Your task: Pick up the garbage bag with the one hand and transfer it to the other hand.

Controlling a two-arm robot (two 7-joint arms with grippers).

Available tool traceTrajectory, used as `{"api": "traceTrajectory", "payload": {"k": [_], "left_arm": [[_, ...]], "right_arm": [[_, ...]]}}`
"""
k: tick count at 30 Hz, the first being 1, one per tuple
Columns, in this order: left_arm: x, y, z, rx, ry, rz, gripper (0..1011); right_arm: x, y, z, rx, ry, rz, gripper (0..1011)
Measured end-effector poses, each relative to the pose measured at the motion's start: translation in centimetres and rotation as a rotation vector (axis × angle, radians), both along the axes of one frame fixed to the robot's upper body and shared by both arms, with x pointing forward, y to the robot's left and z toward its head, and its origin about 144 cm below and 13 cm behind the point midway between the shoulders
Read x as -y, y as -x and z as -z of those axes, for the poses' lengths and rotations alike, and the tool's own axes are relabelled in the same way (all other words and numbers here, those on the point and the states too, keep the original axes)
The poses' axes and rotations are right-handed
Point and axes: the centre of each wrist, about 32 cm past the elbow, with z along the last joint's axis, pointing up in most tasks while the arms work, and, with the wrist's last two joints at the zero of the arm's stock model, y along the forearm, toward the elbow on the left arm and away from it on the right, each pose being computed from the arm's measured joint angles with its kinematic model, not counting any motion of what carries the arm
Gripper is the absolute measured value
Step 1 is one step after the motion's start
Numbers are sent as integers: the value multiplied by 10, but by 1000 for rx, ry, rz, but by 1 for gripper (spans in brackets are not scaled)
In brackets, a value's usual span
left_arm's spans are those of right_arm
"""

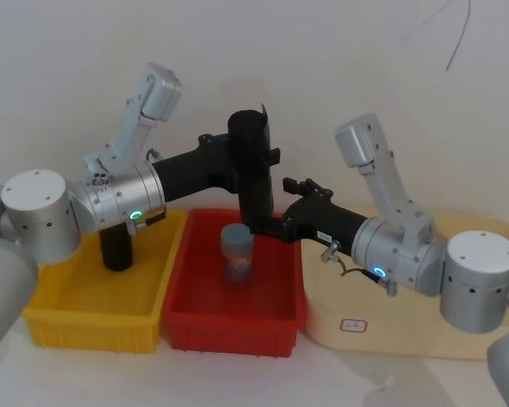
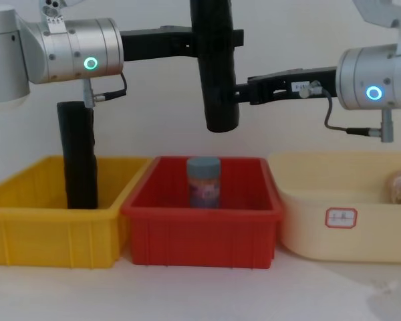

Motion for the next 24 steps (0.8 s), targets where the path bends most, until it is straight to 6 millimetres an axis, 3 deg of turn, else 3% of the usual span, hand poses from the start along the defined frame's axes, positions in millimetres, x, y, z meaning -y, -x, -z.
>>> {"api": "traceTrajectory", "payload": {"k": [24], "left_arm": [[5,-2,1,-23,-1,11,446]], "right_arm": [[-10,-17,5,-1,-8,2,1000]]}}
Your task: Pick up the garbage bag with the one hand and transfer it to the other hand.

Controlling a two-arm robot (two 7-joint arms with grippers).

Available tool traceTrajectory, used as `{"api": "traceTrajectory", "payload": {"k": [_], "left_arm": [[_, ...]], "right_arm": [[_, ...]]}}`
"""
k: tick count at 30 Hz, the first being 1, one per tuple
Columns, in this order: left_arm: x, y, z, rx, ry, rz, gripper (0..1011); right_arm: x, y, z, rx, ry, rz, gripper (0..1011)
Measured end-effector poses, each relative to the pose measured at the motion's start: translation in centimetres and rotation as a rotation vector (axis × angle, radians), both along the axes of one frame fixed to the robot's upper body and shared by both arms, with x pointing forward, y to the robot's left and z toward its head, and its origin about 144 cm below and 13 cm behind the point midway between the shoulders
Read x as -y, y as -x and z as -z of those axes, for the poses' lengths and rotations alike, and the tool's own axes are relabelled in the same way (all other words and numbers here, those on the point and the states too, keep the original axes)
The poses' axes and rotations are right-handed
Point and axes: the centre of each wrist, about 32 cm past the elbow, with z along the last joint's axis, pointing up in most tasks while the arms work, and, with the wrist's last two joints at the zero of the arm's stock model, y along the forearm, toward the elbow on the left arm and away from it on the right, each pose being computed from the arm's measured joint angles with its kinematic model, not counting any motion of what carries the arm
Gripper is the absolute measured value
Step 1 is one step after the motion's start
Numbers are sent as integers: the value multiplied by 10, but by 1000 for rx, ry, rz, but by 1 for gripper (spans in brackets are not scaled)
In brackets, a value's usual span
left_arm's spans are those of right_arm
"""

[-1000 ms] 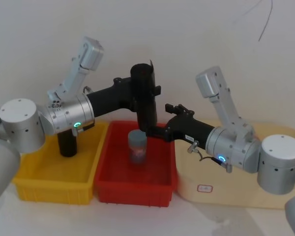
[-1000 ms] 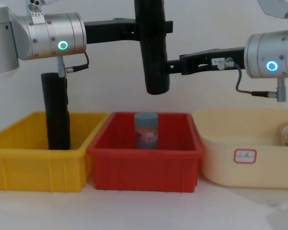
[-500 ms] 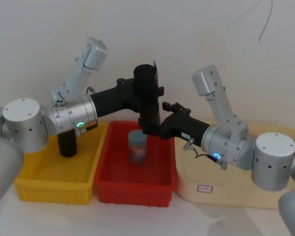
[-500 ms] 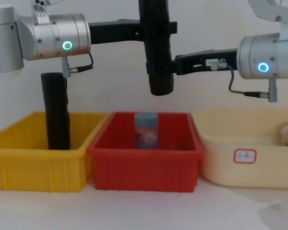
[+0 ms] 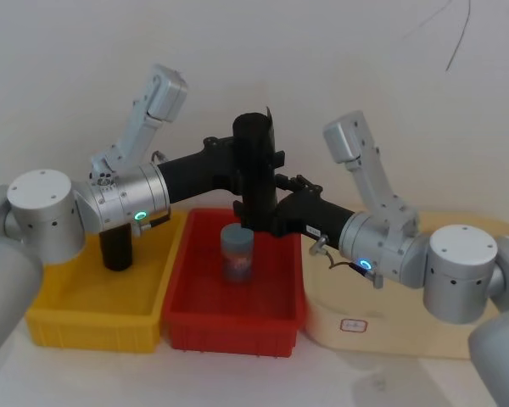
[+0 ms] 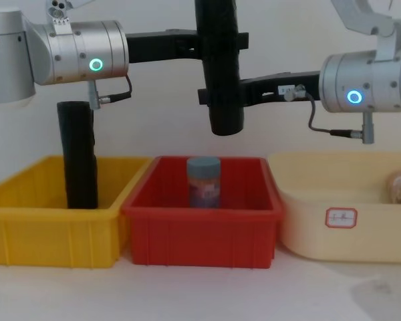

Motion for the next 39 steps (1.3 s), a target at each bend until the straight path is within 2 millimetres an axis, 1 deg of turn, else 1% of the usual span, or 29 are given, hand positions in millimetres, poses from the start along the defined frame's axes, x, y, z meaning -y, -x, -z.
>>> {"api": "traceTrajectory", "payload": {"k": [21,39], "left_arm": [[-1,1,1,-9,4,-10,446],[1,-2,2,-17,10,-11,446]], "right_arm": [[-9,-15,6,-8,-21,6,1000],[-15,-24,10,-15,-26,12,999]]}}
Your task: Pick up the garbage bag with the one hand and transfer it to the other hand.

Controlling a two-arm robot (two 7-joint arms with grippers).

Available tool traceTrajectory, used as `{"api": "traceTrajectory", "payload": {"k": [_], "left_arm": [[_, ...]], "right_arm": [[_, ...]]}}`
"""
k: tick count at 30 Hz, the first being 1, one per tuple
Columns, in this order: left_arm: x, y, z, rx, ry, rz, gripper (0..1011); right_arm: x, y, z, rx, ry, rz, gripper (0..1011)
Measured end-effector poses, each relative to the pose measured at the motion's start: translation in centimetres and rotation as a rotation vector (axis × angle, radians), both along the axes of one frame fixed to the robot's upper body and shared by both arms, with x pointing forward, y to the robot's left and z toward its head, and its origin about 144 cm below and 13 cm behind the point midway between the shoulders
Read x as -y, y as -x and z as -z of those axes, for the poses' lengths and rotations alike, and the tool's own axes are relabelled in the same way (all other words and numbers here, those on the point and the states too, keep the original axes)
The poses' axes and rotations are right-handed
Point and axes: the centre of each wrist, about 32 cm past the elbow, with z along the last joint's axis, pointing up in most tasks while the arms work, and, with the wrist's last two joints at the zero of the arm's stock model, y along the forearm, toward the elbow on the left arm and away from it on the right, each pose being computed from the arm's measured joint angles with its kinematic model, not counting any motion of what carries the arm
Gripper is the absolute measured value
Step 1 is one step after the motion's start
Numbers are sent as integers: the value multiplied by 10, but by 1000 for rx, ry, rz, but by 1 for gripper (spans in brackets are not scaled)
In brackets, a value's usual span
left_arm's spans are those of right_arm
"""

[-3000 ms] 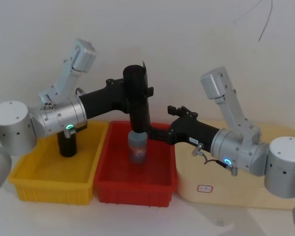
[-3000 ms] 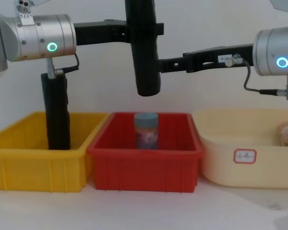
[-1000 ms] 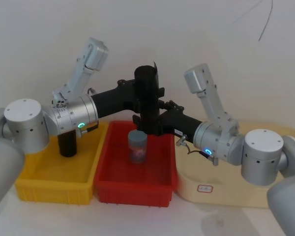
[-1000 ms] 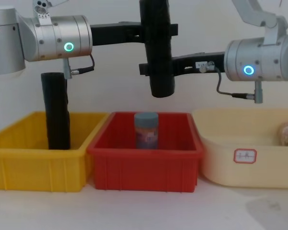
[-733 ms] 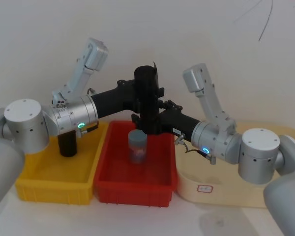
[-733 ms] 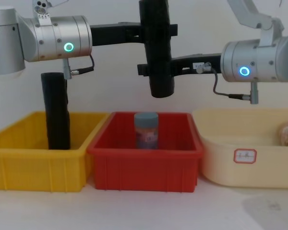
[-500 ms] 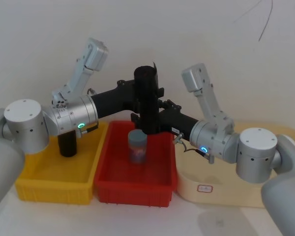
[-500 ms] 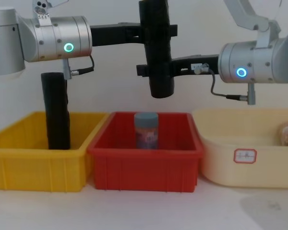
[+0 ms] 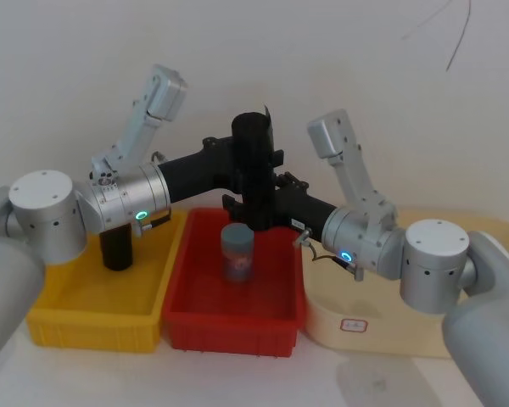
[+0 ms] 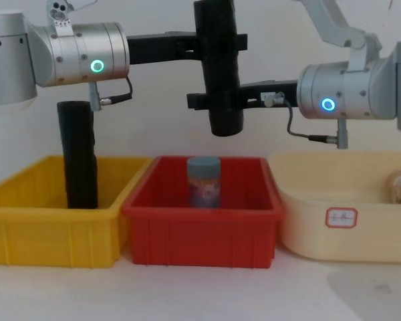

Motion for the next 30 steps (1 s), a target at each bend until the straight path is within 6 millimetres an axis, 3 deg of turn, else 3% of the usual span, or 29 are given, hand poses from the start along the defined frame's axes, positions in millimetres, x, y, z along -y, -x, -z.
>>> {"api": "traceTrajectory", "payload": {"k": [7,15,22,30], "left_arm": [[0,-1,0,0,1,0,446],[0,-1,0,0,2,0,446],[0,-1,0,0,2,1,446],[0,-1,0,0,2,1,446]], "right_arm": [[-2,-2,1,-1,0,-1,1000],[-2,-3,2,-3,1,-2,846],[-3,-4,2,-4,1,-2,604],[-3,-4,2,-4,1,-2,552]]}}
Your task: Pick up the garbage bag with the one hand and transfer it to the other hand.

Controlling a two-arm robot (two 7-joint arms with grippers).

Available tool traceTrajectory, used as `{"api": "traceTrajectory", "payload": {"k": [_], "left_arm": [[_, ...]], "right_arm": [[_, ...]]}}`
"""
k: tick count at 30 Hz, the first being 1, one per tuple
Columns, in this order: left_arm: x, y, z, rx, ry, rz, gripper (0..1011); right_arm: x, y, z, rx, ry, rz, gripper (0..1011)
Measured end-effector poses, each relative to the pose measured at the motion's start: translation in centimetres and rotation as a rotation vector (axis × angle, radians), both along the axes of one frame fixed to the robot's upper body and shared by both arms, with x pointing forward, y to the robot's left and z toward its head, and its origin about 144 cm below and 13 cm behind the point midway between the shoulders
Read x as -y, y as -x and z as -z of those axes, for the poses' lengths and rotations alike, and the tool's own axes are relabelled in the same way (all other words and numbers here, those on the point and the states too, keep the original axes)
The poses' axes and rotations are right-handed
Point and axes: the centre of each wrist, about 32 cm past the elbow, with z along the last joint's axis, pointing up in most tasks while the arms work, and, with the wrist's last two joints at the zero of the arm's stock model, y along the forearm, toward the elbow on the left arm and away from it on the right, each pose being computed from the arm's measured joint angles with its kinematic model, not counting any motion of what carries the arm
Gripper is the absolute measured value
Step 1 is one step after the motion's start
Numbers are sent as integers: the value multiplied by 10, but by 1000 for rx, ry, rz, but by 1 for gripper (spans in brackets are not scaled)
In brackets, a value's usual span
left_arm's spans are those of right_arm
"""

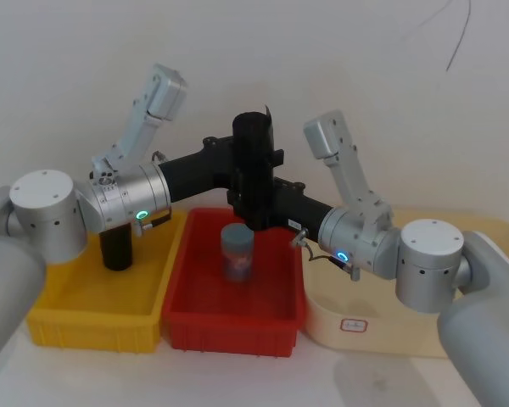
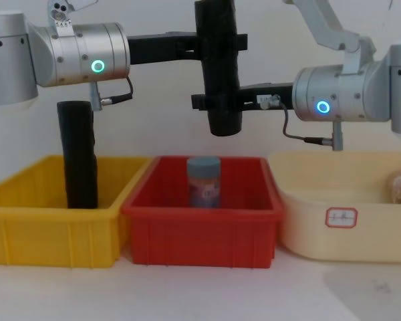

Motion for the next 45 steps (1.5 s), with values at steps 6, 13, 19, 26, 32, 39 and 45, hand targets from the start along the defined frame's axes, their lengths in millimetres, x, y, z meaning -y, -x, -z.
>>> {"api": "traceTrajectory", "payload": {"k": [6,13,19,26,32,39,45], "left_arm": [[0,0,0,0,0,0,446],[0,0,0,0,0,0,446],[0,0,0,0,0,0,464],[0,0,0,0,1,0,660],[0,0,0,0,1,0,847],[0,0,0,0,0,0,1001],[0,0,0,0,0,0,1001]], "right_arm": [[0,0,0,0,0,0,552],[0,0,0,0,0,0,552],[0,0,0,-1,0,0,552],[0,0,0,-1,0,0,552],[0,0,0,-1,0,0,552],[0,0,0,-1,0,0,552],[0,0,0,-1,1,1,552]]}}
